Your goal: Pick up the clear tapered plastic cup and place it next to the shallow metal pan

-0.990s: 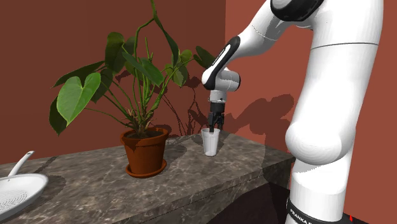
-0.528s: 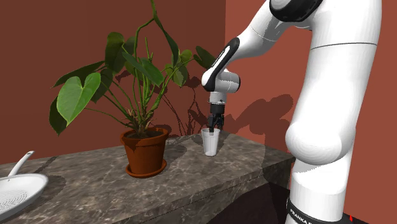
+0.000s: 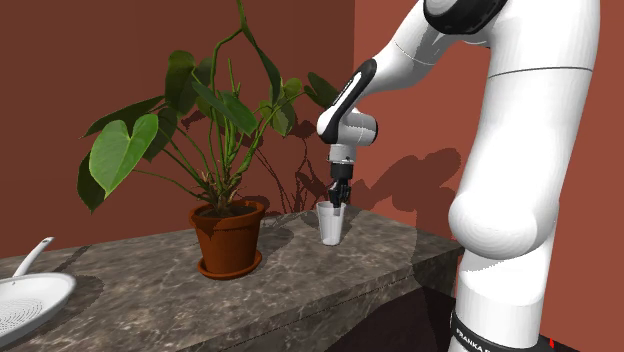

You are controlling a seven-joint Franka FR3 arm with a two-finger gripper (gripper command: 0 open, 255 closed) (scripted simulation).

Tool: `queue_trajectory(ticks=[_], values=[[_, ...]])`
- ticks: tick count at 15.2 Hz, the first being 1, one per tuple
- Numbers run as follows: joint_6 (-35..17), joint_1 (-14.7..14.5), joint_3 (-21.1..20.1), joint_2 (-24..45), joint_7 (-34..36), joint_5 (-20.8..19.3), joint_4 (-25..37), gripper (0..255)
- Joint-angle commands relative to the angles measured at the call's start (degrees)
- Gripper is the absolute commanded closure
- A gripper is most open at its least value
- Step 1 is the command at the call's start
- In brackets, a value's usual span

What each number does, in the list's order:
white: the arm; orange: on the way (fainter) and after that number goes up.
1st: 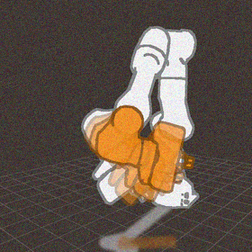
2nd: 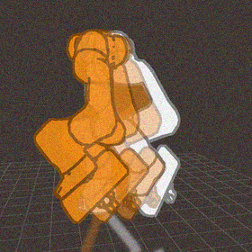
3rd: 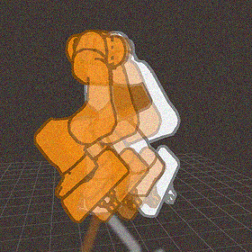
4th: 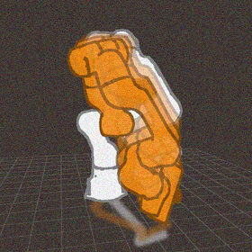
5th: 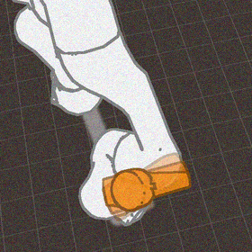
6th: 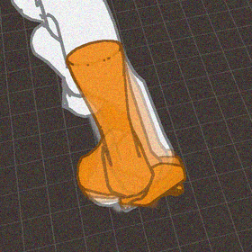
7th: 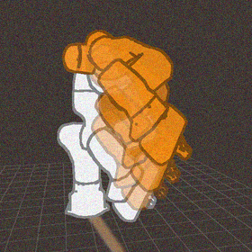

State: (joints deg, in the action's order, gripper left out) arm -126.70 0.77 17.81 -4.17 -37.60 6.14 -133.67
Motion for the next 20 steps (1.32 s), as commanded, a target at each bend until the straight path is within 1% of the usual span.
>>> queue_trajectory(ticks=[1, 3, 20], values=[[0.0, 0.0, 0.0, 0.0, 0.0, 0.0, 0.0, 255], [0.0, 0.0, 0.0, 0.0, 0.0, 0.0, 0.0, 255], [13.12, 0.2, -0.6, -6.07, 2.98, -2.63, 7.5, 255]])
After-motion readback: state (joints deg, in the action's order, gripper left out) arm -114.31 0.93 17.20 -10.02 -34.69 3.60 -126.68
